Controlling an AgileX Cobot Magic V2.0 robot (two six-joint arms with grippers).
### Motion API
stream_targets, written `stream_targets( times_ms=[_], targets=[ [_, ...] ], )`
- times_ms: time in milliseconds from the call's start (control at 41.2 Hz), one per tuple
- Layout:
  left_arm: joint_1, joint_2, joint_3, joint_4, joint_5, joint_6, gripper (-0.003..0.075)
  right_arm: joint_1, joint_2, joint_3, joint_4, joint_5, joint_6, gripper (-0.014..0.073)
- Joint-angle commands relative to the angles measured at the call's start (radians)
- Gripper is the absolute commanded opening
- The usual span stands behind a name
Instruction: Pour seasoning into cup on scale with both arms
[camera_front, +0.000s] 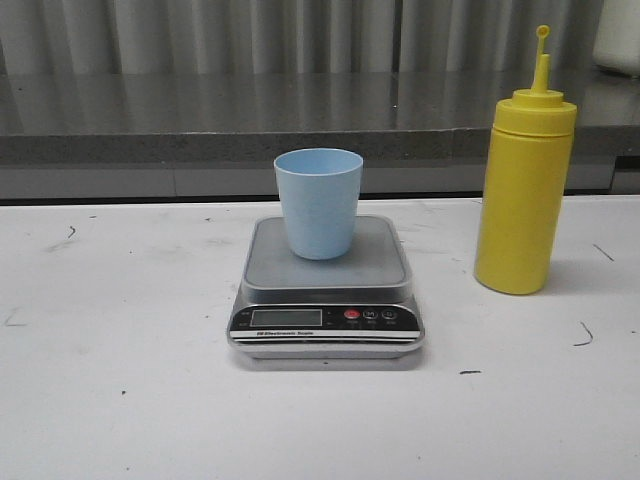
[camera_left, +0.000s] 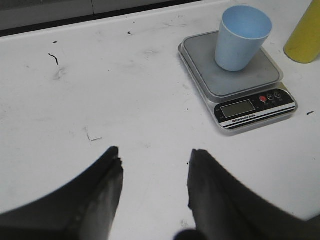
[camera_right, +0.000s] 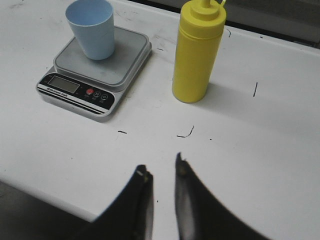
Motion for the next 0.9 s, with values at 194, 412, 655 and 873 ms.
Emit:
stream_targets(
  times_ms=[194, 412, 655, 873],
  targets=[
    [0.001, -0.001, -0.027, -0.006, -0.059, -0.003, 0.0294, 0.0, 0.008, -0.022, -0.011, -0.072, -0.011, -0.0068],
    [0.001, -0.001, -0.027, 0.006, -0.05, -0.003, -0.0018, 0.0, 0.008, -0.022, -0.011, -0.072, -0.011, -0.0068],
    [0.001, -0.001, -0.027, 0.004, -0.05, -0.003, -0.002, 0.0, 0.008, -0.022, -0.011, -0.072, -0.011, -0.0068],
    [0.014, -0.07, 0.013, 0.001, -0.097, -0.003, -0.002, 0.0, 0.008, -0.022, -0.011, -0.072, -0.011, -0.0068]
  ],
)
